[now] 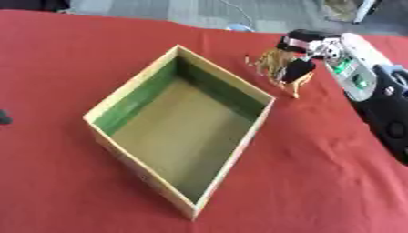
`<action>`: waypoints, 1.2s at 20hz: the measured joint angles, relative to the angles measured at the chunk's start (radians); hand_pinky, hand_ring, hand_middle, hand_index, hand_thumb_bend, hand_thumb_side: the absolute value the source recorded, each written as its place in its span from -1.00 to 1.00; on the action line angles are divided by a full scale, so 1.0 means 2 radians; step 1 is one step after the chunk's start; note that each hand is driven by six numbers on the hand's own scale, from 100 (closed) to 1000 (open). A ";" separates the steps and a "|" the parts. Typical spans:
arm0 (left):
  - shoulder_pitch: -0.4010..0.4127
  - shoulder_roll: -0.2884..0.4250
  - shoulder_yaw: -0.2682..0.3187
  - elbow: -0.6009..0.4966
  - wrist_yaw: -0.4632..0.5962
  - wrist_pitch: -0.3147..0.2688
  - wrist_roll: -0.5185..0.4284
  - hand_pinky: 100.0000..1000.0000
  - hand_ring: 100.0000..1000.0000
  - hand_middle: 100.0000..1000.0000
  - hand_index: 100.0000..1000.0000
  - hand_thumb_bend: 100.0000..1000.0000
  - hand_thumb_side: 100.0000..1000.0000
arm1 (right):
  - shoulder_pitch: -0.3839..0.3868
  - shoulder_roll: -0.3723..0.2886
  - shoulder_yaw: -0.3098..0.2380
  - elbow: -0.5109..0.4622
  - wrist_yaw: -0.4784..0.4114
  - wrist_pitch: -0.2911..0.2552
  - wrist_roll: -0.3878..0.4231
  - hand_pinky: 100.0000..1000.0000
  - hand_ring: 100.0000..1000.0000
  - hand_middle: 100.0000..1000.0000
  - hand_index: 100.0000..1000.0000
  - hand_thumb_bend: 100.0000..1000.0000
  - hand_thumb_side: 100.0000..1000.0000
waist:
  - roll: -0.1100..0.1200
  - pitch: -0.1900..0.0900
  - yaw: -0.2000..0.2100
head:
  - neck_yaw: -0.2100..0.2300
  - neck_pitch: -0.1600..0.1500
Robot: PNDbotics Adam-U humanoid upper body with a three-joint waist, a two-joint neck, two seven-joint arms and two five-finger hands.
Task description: Pick up objects on the table and place them in the box.
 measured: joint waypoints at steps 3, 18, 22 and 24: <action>0.000 0.000 0.000 0.000 0.000 0.001 -0.001 -0.12 -0.11 0.00 0.28 -1.00 0.42 | 0.000 0.000 0.001 -0.015 -0.001 -0.003 -0.006 0.77 0.49 -0.28 -0.26 -1.00 -0.62 | 0.000 -0.001 0.000 | 0.000 0.000; 0.001 0.000 0.000 0.000 0.005 0.003 -0.001 -0.12 -0.11 0.01 0.28 -1.00 0.41 | -0.020 -0.013 0.014 -0.093 -0.021 0.006 -0.047 0.66 0.34 -0.47 -0.78 -1.00 -0.57 | -0.001 -0.014 -0.003 | 0.001 0.002; 0.001 0.000 0.000 0.000 0.007 0.003 -0.001 -0.12 -0.11 0.01 0.28 -1.00 0.41 | -0.038 -0.014 0.025 -0.136 -0.029 -0.005 -0.054 0.66 0.34 -0.46 -0.78 -1.00 -0.56 | -0.002 -0.020 -0.004 | 0.001 0.003; 0.001 0.000 0.000 0.000 0.008 0.003 -0.001 -0.12 -0.11 0.01 0.28 -1.00 0.40 | -0.041 -0.013 0.029 -0.160 -0.032 -0.007 -0.051 0.66 0.34 -0.46 -0.78 -1.00 -0.56 | -0.002 -0.022 -0.004 | 0.001 0.005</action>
